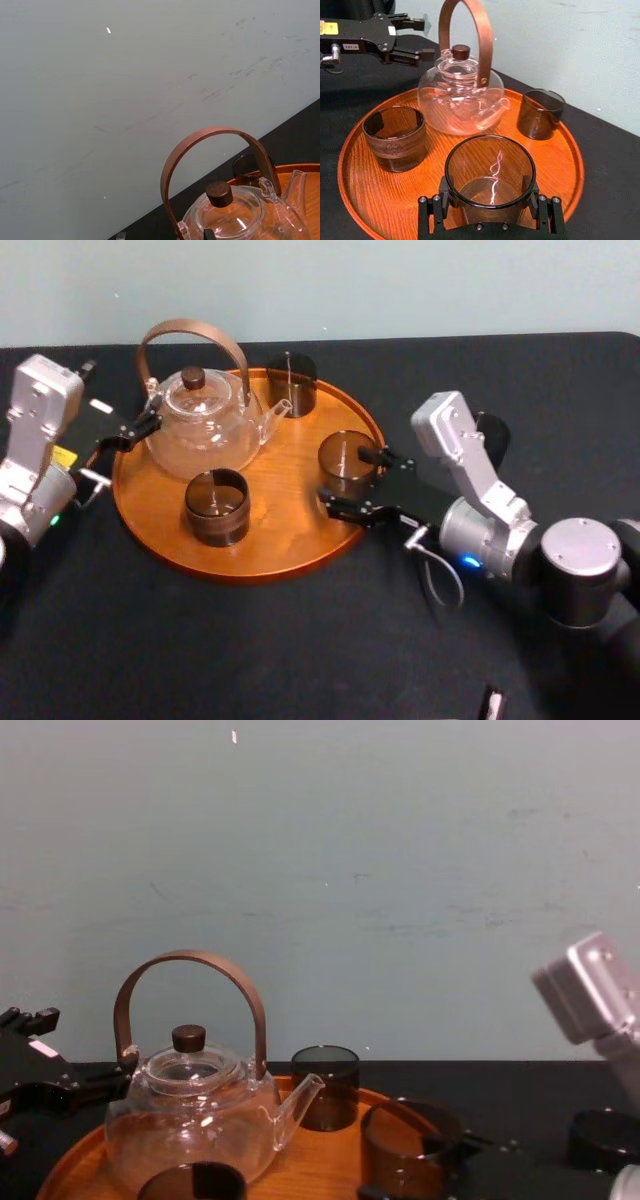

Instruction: Pick up the glass from the table and place it on the tray.

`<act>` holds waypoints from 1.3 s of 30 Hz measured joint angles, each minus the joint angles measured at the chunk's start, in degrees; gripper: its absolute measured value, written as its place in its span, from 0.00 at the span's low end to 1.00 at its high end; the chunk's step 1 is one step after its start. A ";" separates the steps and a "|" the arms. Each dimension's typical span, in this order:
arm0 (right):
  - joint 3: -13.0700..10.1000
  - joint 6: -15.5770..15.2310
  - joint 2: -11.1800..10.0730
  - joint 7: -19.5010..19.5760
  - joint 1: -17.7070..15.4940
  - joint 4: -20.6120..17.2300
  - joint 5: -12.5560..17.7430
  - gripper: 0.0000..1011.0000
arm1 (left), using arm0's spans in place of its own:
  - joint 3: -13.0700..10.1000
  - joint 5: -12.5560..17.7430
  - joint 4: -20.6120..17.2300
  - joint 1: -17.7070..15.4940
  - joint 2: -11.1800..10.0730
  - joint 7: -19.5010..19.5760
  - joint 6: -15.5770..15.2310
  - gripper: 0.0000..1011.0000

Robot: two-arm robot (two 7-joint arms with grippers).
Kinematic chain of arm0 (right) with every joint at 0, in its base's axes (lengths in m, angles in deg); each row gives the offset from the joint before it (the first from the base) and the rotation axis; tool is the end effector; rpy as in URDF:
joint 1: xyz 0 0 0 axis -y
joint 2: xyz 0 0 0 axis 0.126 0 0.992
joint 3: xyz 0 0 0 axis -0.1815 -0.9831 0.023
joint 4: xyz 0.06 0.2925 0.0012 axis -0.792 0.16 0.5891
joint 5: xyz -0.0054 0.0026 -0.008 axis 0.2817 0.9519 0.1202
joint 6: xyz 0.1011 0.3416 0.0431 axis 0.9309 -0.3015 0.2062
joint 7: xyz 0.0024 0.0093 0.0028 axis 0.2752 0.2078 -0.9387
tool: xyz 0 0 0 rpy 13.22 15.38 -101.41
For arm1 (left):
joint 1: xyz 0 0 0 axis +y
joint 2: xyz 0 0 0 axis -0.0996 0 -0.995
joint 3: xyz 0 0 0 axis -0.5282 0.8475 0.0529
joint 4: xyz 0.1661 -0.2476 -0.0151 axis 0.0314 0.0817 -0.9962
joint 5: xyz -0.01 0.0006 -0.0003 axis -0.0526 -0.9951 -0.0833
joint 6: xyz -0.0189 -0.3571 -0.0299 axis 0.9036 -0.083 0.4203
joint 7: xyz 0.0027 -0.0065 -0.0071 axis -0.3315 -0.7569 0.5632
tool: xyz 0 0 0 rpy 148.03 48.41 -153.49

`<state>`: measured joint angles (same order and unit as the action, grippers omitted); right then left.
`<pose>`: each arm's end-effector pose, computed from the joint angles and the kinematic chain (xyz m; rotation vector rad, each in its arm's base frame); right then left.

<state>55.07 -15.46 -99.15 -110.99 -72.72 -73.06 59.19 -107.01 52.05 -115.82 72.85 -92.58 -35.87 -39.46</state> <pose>0.3991 0.0365 -0.3231 -0.2913 0.0102 -0.7647 0.4068 0.0743 -0.3186 0.3042 -0.2850 1.2478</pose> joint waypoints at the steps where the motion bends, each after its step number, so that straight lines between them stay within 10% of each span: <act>1: 0.44 0.01 0.47 -0.07 0.49 0.64 -0.23 0.89 | 0.00 0.00 0.00 0.00 0.00 0.00 0.00 0.99; 39: 4.31 2.31 4.92 -1.78 4.41 9.09 -1.39 0.89 | 0.00 0.00 0.00 0.00 0.00 0.00 0.00 0.99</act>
<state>59.38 -13.15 -94.23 -112.78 -68.31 -63.98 57.80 -107.00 52.05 -115.82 72.85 -92.58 -35.87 -39.46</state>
